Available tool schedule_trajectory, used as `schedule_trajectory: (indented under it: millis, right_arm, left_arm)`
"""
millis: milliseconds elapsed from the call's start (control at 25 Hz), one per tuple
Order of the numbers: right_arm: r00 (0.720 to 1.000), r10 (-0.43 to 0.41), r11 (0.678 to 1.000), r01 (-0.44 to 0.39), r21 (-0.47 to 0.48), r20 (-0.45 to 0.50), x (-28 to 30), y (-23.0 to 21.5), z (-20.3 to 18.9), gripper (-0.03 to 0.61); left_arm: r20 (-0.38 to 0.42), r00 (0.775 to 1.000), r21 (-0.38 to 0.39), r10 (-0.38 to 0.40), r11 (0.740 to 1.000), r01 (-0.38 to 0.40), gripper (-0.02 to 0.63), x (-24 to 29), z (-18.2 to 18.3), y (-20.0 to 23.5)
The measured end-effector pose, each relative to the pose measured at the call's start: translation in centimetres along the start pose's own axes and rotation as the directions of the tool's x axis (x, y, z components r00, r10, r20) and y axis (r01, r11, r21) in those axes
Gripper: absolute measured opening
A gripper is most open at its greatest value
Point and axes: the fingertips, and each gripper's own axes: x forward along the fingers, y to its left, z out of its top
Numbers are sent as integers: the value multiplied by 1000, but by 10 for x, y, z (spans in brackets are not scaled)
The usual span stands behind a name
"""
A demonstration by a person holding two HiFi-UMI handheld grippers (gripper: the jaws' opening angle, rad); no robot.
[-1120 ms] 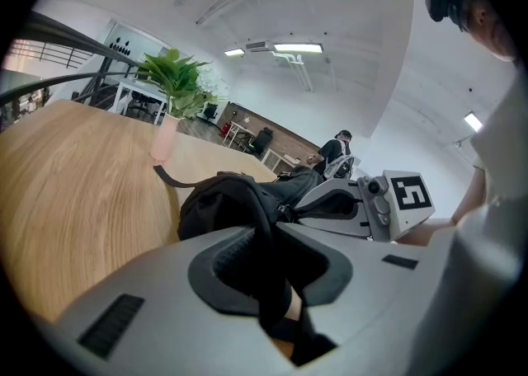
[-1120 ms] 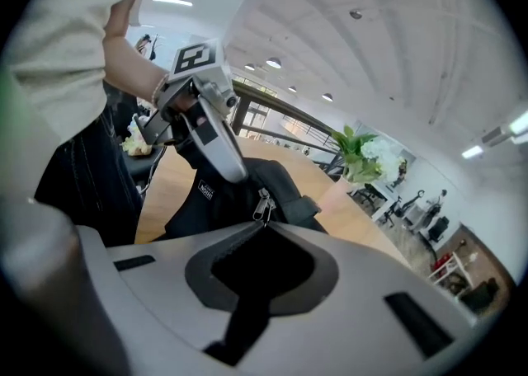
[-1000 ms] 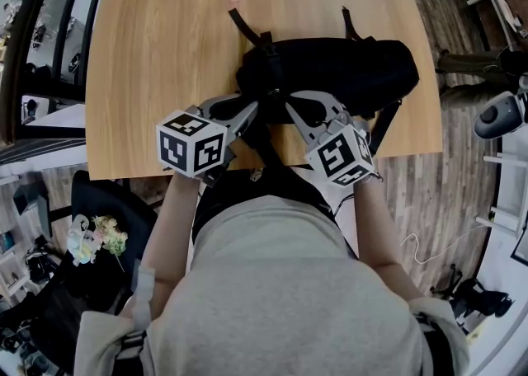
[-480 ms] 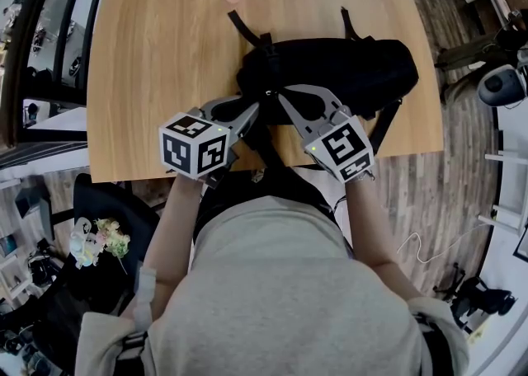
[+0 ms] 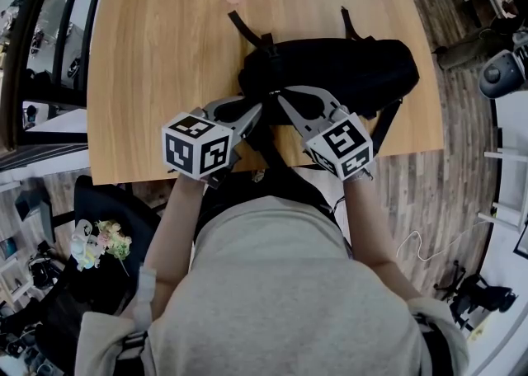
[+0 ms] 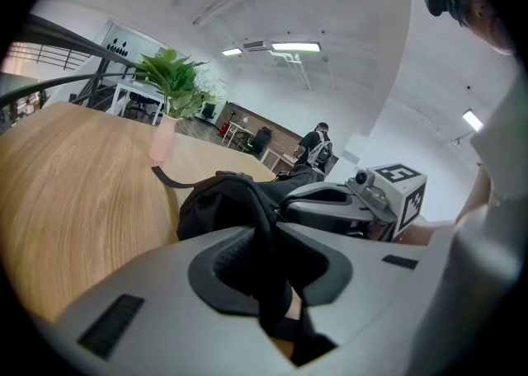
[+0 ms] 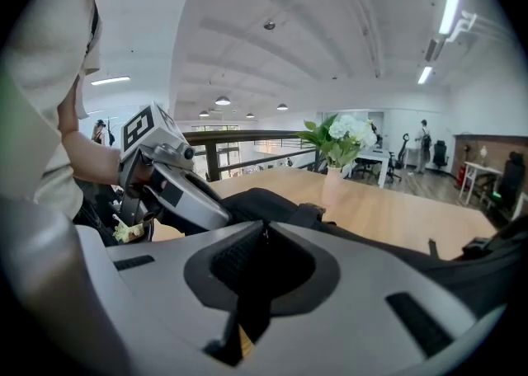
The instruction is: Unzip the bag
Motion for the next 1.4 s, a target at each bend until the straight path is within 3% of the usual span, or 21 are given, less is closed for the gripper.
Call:
schedule_trajectory:
  millis: [240,560,800,960,1120,1400]
  right_arm:
    - [999,-22,1000,22,-13,-24,5,0,-2,12]
    - [999,-46,992,47,115,-13,-11,-8,-3,12]
    - [990,-135,977,138,161,-28,-20,-18,-6,11]
    - [983,-183,971,186,149,-30,-28,-31,-8,11]
    - [985,-171,975,169,147,-4,-38,-38,-10,11]
    - [988,-147,976,137,169,48,-62,-71,-11,9]
  left_arm:
    - [1,1000,4,0,1000,0,74,1,0,1]
    - [0,1000,22,-1,1000,1,73,0,1,1]
    - [11,1000,35,15,999,-15,73,-4,3,2]
    - [36,998,17,56,998,-57,74,-3,3,3]
    - [64,991,-5,121,993,-121,74,-4,2,8]
    - [111,955,-53,274,962,-269,74,-8,3,14]
